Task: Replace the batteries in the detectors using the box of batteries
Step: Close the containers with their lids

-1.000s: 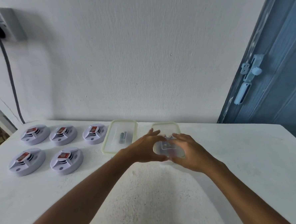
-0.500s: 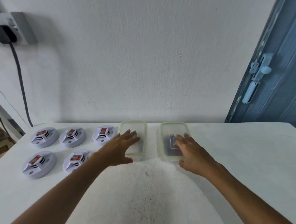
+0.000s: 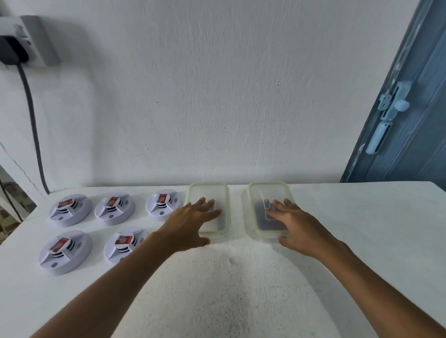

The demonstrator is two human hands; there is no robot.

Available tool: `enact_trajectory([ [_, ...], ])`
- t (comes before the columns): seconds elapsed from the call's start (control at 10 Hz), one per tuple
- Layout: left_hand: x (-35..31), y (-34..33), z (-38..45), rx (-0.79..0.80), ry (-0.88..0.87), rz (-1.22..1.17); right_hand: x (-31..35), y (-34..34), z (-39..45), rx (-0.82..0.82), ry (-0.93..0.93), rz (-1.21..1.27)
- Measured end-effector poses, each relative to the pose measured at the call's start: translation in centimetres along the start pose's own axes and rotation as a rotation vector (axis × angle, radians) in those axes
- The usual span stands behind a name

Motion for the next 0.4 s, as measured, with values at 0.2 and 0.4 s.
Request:
enact_trajectory([
  [0.2,0.0,0.2,-0.1,-0.014,-0.006,0.010,0.2,0.2,0.2,-0.006,-0.009,-0.002],
  [0.4,0.4,0.2,-2.4,-0.125,-0.040,-0.117,0.2,0.3,-0.1,0.019,0.003,0.025],
])
Point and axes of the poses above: each hand's wrist, its own z-axis towards the middle knuckle, its own y-axis out of the back of the hand, x = y × z, the point moved 10 cm from there along z, towards the middle knuckle, and after that the axes turned 8 degrees about x, right-handed, at the moved point
